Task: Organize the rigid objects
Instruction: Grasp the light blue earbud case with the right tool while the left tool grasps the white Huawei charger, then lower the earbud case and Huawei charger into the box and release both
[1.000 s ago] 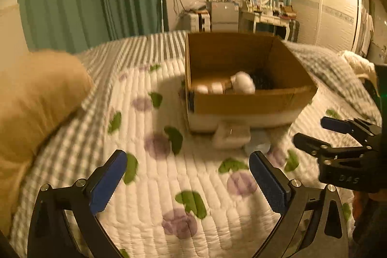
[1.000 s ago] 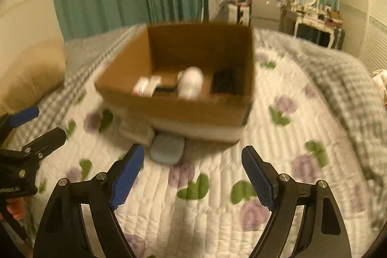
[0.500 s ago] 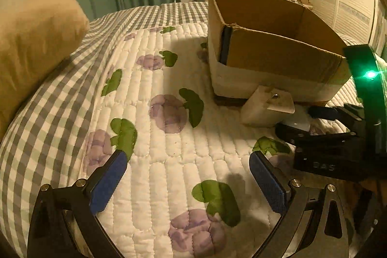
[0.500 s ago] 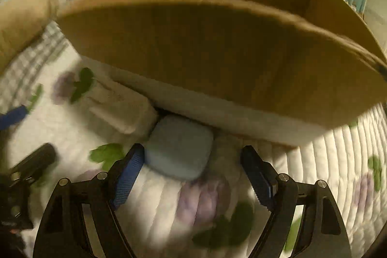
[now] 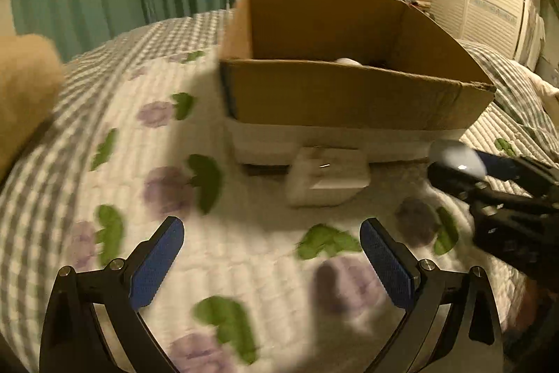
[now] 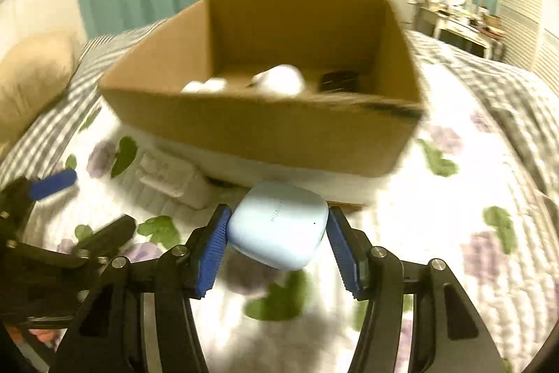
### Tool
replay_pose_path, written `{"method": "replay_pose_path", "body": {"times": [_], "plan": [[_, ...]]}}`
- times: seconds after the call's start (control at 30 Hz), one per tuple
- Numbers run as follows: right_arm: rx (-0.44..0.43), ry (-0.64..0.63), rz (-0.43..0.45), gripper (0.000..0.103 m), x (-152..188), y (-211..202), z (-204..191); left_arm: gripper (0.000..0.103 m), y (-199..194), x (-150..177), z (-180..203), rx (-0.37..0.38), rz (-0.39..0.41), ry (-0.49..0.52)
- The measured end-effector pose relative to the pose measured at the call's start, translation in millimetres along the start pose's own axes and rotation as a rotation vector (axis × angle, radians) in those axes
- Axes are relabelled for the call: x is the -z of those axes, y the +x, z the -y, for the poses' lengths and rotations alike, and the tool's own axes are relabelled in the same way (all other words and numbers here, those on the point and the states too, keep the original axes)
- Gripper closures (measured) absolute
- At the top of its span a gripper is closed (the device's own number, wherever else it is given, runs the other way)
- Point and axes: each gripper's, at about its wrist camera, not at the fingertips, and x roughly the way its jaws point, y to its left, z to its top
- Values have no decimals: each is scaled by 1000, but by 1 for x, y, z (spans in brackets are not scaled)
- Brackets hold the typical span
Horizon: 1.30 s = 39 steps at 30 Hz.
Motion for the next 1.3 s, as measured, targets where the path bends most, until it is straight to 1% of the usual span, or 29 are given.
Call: {"method": "replay_pose_path", "body": {"times": [0.1,0.17,0.3,0.33,0.37,0.4,0.47,0.5,0.6,0.77,0.93,1.13,1.3], "plan": [[31,43,2,47,-1,-6,20,0,17,-8,13,-7,-28,22],[17,72,-2,47,-1,-7,29,1,24,-13,17,-13,-35,16],[23,83,-14,47,-2,-3,39,3,38,-21,16,24,-45,-15],[22,85,-16,47,-2,0,40,7,40,-23,16,27,-49,-19],[18,92,-21,47,-3,3,41,16,44,-25,16,32,-58,-24],[16,97,-23,47,1,6,37,23,47,-27,17,40,-65,-26],[17,107,-30,47,1,11,37,45,52,-29,18,61,-81,-22],[19,106,-33,47,2,10,38,48,51,-29,21,73,-78,-10],[30,93,-33,47,3,9,36,49,44,-26,25,65,-68,19],[36,77,-16,47,4,-1,32,50,16,-20,20,84,-56,-6],[33,68,15,47,1,-26,29,50,-19,-30,16,79,-15,-5],[28,49,69,47,-5,-68,25,50,-69,-42,11,58,46,-14],[-21,39,145,47,-23,-115,19,50,-111,-47,7,50,89,-23]]}}
